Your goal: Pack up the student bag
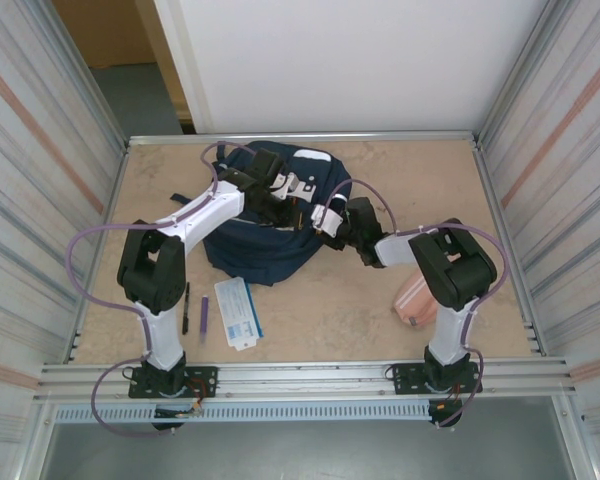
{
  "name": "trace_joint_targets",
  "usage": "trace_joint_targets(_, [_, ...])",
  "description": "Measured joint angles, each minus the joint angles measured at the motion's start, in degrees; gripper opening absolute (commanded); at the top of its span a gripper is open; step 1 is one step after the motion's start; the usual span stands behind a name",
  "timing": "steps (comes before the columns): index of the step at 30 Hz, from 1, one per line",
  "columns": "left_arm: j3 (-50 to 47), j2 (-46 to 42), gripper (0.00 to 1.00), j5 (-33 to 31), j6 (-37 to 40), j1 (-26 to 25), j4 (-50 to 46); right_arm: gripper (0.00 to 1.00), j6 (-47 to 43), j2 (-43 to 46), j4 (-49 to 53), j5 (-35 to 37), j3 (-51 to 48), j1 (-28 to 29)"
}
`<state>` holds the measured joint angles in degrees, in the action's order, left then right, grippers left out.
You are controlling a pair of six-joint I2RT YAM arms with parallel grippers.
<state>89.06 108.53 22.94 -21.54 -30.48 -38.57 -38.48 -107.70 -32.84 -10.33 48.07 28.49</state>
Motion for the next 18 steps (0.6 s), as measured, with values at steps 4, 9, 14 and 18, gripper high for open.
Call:
trace_joint_targets(4, [-0.1,0.0,0.00,0.0,0.0,0.0,0.1,0.32,-0.5,-0.3,-2.3,0.0,-0.5,-0.3])
trace_joint_targets(9, [-0.1,0.0,0.00,0.2,-0.2,0.0,0.0,0.40,0.8,1.8,-1.9,-6.8,-2.1,-4.6])
trace_joint_targets(14, [-0.2,0.0,0.00,0.9,-0.8,0.0,-0.3,0.44,0.3,4.2,4.4,-14.3,0.3,-9.3])
trace_joint_targets(18, [-0.7,0.0,0.00,1.9,-1.5,0.0,-0.2,0.44,-0.2,4.2,7.6,-16.7,3.1,-9.0])
